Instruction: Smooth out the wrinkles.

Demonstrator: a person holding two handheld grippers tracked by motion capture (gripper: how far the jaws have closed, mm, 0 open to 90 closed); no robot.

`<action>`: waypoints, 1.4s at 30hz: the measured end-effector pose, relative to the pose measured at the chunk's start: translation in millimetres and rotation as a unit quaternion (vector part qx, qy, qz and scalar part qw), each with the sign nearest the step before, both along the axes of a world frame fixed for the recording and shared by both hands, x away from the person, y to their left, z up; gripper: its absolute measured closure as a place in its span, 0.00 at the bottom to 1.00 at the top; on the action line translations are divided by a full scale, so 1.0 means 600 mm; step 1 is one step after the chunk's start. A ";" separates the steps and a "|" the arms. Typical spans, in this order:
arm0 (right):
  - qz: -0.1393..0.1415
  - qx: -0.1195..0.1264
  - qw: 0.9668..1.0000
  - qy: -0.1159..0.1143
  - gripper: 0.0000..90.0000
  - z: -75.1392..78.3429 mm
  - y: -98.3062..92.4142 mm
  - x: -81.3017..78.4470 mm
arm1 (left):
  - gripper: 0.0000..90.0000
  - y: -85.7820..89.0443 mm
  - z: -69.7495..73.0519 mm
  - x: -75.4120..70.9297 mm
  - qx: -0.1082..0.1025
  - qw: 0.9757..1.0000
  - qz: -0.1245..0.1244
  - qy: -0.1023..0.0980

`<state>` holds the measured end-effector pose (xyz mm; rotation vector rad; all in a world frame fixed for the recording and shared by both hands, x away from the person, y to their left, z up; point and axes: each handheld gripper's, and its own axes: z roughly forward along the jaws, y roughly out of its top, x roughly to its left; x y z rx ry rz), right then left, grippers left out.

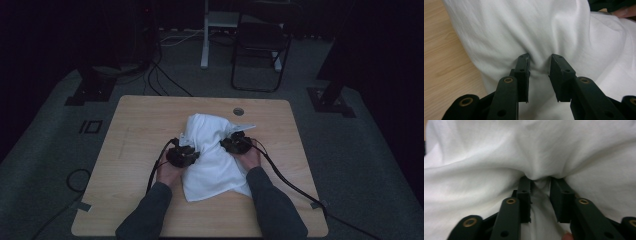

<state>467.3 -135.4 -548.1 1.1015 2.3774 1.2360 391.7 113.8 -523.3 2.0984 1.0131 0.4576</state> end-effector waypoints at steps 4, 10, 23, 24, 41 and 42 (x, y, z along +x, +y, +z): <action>-0.010 -0.015 1.000 -0.006 0.69 0.004 0.004 -0.003 | 0.76 0.002 -0.001 -0.005 0.001 1.000 0.002 -0.012; -0.050 -0.036 0.998 -0.005 0.54 0.021 -0.021 -0.019 | 0.71 0.008 0.004 -0.012 -0.006 0.999 0.008 -0.033; -0.094 -0.018 0.995 -0.027 0.53 0.021 -0.122 -0.141 | 0.62 0.079 0.028 -0.066 -0.061 0.991 0.050 -0.105; -0.097 -0.018 0.995 -0.027 0.53 0.019 -0.125 -0.145 | 0.62 0.087 0.027 -0.073 -0.067 0.990 0.055 -0.108; -0.166 0.021 0.985 -0.039 0.51 -0.019 -0.174 -0.184 | 0.61 0.147 -0.027 -0.110 -0.049 0.988 0.106 -0.106; -0.165 0.020 0.985 -0.039 0.51 -0.021 -0.174 -0.183 | 0.61 0.147 -0.027 -0.110 -0.049 0.988 0.106 -0.106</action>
